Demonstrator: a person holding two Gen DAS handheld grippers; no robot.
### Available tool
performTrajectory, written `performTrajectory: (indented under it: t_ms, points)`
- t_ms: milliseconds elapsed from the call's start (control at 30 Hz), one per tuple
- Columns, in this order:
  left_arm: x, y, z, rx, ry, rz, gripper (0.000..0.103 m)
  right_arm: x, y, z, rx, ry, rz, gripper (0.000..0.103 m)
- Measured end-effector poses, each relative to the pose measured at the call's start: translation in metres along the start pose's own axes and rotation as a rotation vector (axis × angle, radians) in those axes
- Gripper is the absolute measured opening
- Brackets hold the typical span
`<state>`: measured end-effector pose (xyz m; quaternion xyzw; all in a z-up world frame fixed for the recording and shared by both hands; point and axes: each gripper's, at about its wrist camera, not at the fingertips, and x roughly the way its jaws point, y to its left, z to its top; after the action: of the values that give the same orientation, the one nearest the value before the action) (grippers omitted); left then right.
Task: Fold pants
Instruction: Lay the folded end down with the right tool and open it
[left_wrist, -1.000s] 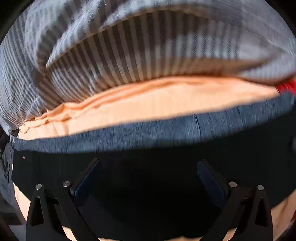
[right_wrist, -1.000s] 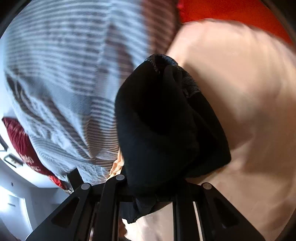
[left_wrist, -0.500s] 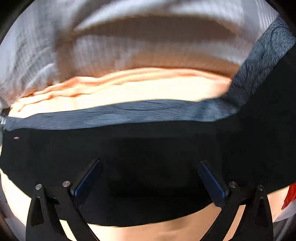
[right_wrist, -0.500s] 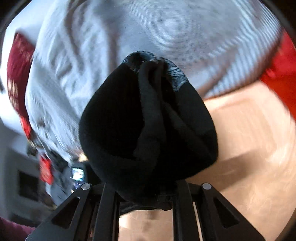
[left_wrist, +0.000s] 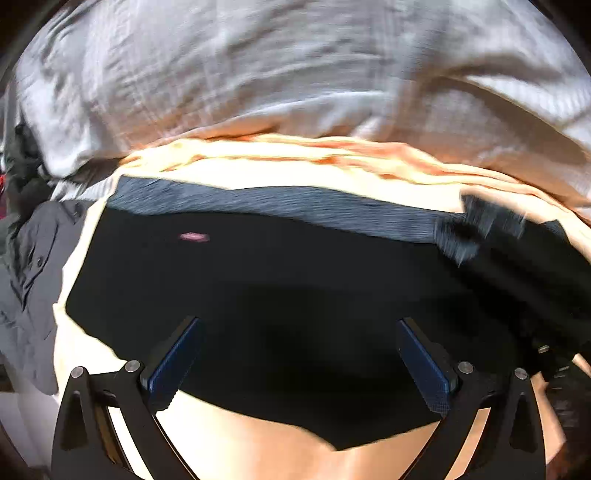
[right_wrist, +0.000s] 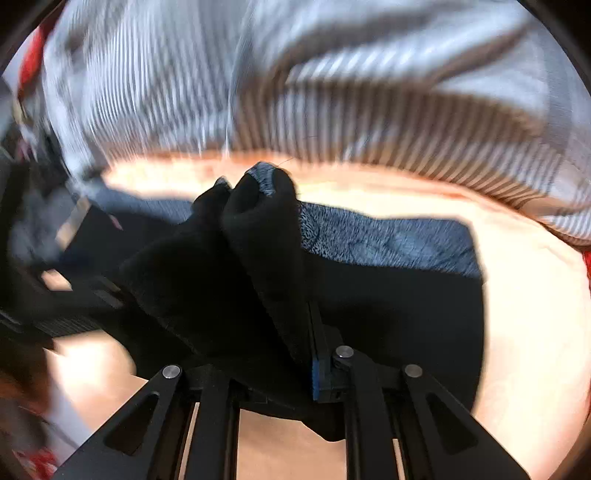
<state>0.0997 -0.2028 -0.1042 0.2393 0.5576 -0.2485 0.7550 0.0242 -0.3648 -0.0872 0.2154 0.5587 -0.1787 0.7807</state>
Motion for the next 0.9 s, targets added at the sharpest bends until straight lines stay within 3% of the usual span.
performTrajectory:
  t_ms: [100,200,267,333,500,800,833,900]
  points:
    - [0.008,0.020,-0.007,-0.028,0.026,-0.003,0.103,0.022,0.019,-0.014,-0.062,0.020,-0.125,0.019]
    - [0.019,0.035,-0.009,-0.021,0.045,-0.001,0.103,0.024,0.039,-0.015,-0.134,0.015,-0.227,0.032]
    - [0.026,0.042,-0.005,-0.029,0.047,-0.013,0.103,0.020,0.056,-0.020,-0.194,0.008,-0.253,0.057]
    - [0.022,0.041,-0.004,-0.034,0.043,-0.029,0.103,0.011,0.064,-0.025,-0.237,-0.004,-0.237,0.065]
    - [0.010,0.028,0.000,-0.027,0.050,-0.155,0.103,-0.025,0.065,-0.052,-0.227,-0.012,-0.136,0.066]
    - [-0.006,-0.059,-0.005,0.119,0.047,-0.363,0.103,-0.052,-0.010,-0.079,0.116,0.068,-0.068,0.066]
    - [-0.006,-0.066,-0.004,0.128,0.044,-0.372,0.100,-0.053,-0.015,-0.082,0.135,0.072,-0.062,0.066]
    - [-0.003,-0.081,-0.003,0.144,0.051,-0.377,0.082,-0.055,-0.022,-0.086,0.162,0.078,-0.052,0.066]
